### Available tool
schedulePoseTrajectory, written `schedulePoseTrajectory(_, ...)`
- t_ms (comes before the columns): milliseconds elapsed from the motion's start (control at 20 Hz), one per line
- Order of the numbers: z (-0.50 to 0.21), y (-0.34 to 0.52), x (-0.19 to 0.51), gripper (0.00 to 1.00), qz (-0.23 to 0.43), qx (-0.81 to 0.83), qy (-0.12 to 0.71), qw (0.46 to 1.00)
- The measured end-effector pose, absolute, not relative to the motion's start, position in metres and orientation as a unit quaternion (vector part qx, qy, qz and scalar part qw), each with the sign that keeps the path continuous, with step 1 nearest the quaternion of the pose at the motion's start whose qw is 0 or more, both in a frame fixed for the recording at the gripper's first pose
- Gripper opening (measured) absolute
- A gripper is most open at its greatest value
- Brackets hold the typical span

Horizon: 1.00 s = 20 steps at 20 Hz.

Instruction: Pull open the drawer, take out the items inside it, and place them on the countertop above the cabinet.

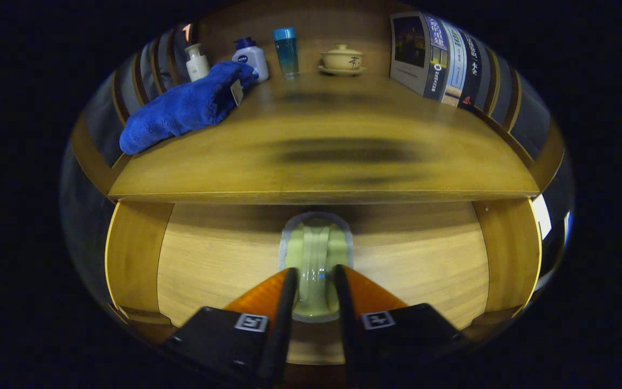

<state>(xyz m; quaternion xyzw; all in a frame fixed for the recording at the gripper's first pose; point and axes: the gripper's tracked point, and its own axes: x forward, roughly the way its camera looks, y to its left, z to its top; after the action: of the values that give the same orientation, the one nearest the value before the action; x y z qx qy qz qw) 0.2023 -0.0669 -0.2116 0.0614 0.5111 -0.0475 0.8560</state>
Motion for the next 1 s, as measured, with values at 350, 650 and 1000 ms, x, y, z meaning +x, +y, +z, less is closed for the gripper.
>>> schedulePoseTrajectory(350,-0.208,-0.070,0.200,0.18,-0.039,0.059,0.498,0.864)
schedulePoseTrajectory(650,-0.185,-0.056,0.184,0.18,-0.007,0.050,0.481,0.875)
schedulePoseTrajectory(1000,-0.114,-0.032,0.160,0.18,0.032,0.050,0.415,0.908)
